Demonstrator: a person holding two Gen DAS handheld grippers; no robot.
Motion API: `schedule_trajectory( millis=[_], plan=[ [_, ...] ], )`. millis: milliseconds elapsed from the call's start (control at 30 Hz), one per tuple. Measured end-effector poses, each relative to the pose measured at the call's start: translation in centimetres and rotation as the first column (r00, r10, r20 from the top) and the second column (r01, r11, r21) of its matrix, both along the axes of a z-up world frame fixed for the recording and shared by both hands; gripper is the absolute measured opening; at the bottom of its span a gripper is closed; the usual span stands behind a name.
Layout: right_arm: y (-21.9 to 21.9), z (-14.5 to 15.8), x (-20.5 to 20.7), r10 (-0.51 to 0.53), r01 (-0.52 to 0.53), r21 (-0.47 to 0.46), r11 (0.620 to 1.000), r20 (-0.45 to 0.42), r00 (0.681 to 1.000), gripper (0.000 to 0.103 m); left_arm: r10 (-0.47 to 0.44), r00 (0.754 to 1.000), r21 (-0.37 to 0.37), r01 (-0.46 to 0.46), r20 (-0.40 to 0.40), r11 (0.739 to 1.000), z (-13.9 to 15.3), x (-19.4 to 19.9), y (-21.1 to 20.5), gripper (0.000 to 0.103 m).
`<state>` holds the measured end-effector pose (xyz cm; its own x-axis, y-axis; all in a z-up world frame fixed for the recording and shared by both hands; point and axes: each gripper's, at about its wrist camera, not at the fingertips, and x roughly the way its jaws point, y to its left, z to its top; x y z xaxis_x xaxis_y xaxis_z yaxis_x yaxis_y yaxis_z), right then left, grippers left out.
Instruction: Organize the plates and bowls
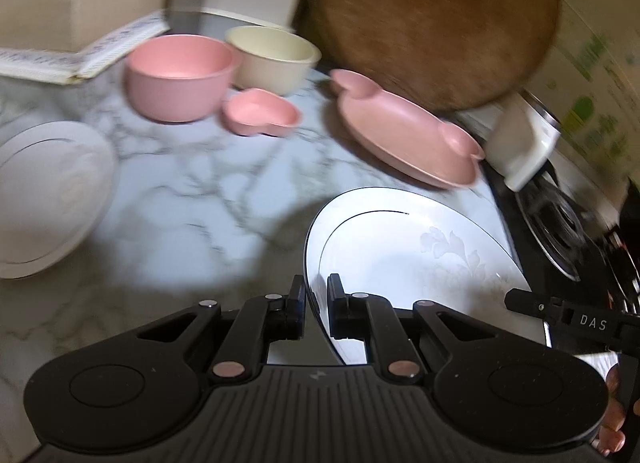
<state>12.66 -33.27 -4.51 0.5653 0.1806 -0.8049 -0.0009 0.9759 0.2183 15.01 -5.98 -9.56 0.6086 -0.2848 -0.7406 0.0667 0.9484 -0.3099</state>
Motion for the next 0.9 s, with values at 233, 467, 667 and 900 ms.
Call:
schedule_trajectory(
  millis=[233, 467, 667, 900],
  plan=[
    [-2.4, -0.2, -1.8, -0.061, 0.061, -0.012, 0.998, -0.003, 0.998, 0.011, -0.091, 0.996, 0.013, 0.09, 0.008, 0.996, -0.1, -0.6, -3.2, 0.01],
    [-3.3, -0.3, -2.6, -0.09, 0.09, -0.019, 0.996, -0.001, 0.996, 0.011, -0.139, 0.99, 0.025, 0.138, 0.003, 0.99, -0.4, -0.9, -4.7, 0.01],
    [-3.5, -0.8, -2.5, -0.092, 0.092, -0.024, 0.995, -0.005, 0.996, 0.011, -0.156, 0.988, 0.037, 0.156, 0.003, 0.987, -0.5, -0.8, -5.1, 0.01],
    [-3.3, -1.3, -2.4, -0.087, 0.086, -0.037, 0.996, -0.02, 0.996, 0.012, -0.162, 0.986, 0.047, 0.163, -0.022, 0.985, -1.2, -0.7, -5.3, 0.01]
  ],
)
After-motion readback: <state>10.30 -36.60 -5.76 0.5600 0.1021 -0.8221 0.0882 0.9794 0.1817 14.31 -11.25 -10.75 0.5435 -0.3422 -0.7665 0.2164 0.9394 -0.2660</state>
